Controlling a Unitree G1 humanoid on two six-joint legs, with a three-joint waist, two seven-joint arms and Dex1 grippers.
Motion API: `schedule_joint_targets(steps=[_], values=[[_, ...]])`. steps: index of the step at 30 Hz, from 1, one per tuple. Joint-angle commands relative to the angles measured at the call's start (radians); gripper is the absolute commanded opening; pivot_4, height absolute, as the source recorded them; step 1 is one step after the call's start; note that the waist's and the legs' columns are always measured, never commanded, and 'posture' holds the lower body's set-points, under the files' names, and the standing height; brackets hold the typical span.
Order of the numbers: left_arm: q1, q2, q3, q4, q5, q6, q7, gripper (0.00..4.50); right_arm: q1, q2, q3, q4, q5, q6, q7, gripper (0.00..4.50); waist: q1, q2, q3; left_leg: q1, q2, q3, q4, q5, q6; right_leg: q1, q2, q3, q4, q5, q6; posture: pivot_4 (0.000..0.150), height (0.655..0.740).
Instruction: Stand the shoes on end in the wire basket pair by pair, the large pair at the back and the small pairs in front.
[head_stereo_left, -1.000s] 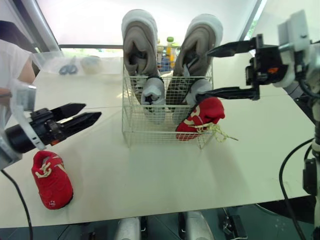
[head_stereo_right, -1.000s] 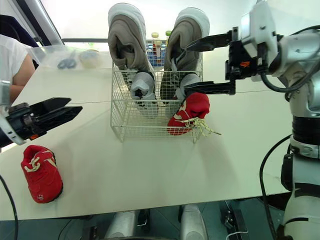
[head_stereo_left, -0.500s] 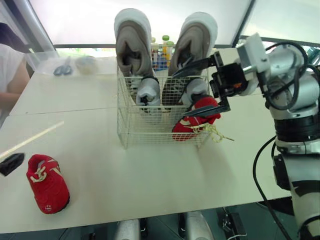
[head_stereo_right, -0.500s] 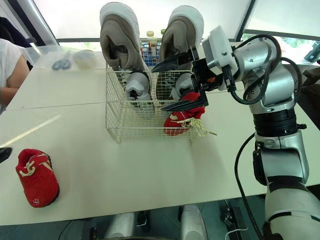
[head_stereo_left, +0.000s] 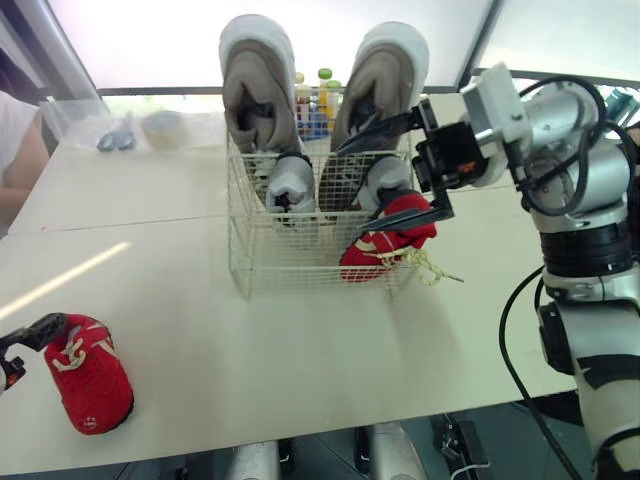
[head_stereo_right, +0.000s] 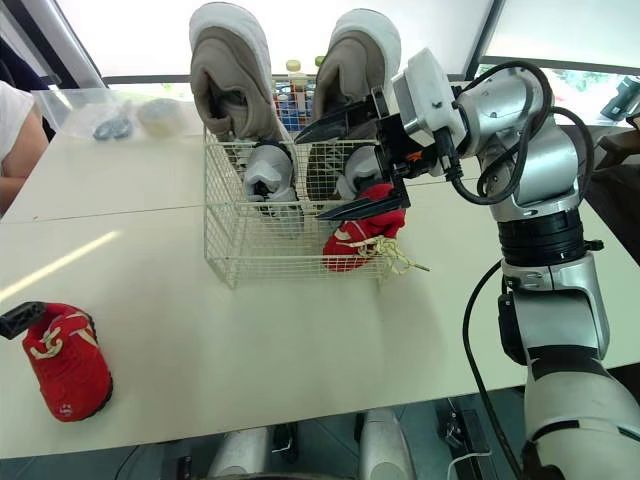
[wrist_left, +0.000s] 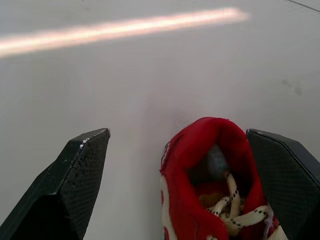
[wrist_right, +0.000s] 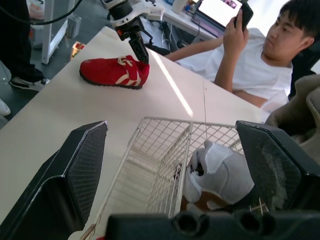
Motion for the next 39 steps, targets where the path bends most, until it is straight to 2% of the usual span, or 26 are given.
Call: schedule_joint_targets(steps=[1, 15, 18, 25, 28, 31, 34, 37, 39], values=[[0.009, -0.005, -0.022, 0.024, 0.060, -0.022, -0.008, 4.50, 0.000, -0.032, -0.041, -0.058, 0.009, 0.021, -0.021, 4.42, -0.002, 0.000, 0.000, 0.001, 0.001, 0.001, 0.000, 0.000, -0.001, 0.000, 0.000, 0.000, 0.000, 0.000, 0.000, 0.150, 0.7400], [0.063, -0.063, -0.082, 0.076, 0.242, -0.047, -0.099, 4.50, 0.034, -0.066, -0.055, -0.107, 0.013, 0.050, -0.064, 4.42, -0.001, 0.000, -0.001, 0.003, 0.008, 0.006, 0.001, -0.002, -0.003, -0.007, 0.002, -0.001, 0.001, 0.002, -0.003, 0.150, 0.7400], [0.059, -0.075, -0.090, 0.082, 0.271, -0.054, -0.120, 3.59, 0.034, -0.068, -0.054, -0.103, 0.009, 0.046, -0.064, 4.50, -0.002, 0.000, -0.001, 0.003, 0.010, 0.006, 0.002, -0.002, -0.003, -0.007, 0.002, -0.001, 0.001, 0.002, -0.004, 0.150, 0.7400], [-0.029, -0.070, -0.110, 0.044, 0.298, -0.078, -0.151, 0.02, 0.031, -0.075, -0.050, -0.099, 0.001, 0.045, -0.068, 4.50, 0.000, 0.000, -0.001, 0.003, 0.011, 0.008, 0.003, -0.001, -0.004, -0.006, 0.004, -0.003, 0.005, 0.003, -0.006, 0.150, 0.7400], [-0.151, -0.063, -0.123, -0.015, 0.291, -0.146, -0.173, 0.02, 0.029, -0.079, -0.047, -0.093, -0.005, 0.039, -0.071, 4.50, 0.011, -0.001, -0.001, 0.003, 0.011, 0.008, 0.005, -0.001, -0.005, -0.006, 0.004, -0.004, 0.009, 0.003, -0.006, 0.150, 0.7400], [-0.386, -0.070, -0.165, -0.095, 0.221, -0.241, -0.166, 0.02, 0.025, -0.085, -0.046, -0.087, -0.008, 0.037, -0.073, 4.50, 0.026, -0.006, -0.003, 0.002, 0.012, 0.006, 0.009, 0.000, -0.005, -0.007, 0.003, -0.009, 0.009, 0.004, -0.007, 0.150, 0.7400], [-0.607, -0.094, -0.245, -0.165, 0.145, -0.304, -0.135, 0.02, 0.022, -0.089, -0.046, -0.087, -0.013, 0.040, -0.078, 4.50, 0.031, -0.011, -0.004, 0.000, 0.012, 0.005, 0.014, 0.000, -0.005, -0.001, 0.003, -0.011, 0.009, 0.005, -0.008, 0.150, 0.7400], [-0.752, -0.125, -0.332, -0.190, 0.074, -0.340, -0.089, 0.02, 0.024, -0.092, -0.048, -0.093, -0.017, 0.045, -0.083, 4.50, 0.026, -0.011, -0.004, 0.001, 0.012, 0.007, 0.018, -0.005, -0.002, 0.002, 0.003, -0.011, 0.008, 0.005, -0.008, 0.150, 0.7400], [-0.867, -0.170, -0.428, -0.210, 0.073, -0.379, -0.061, 0.02, 0.031, -0.097, -0.049, -0.101, -0.021, 0.050, -0.092, 4.50, 0.025, -0.011, -0.004, 0.002, 0.012, 0.009, 0.020, -0.005, -0.002, 0.004, 0.003, -0.011, 0.010, 0.007, -0.005, 0.150, 0.7400]])
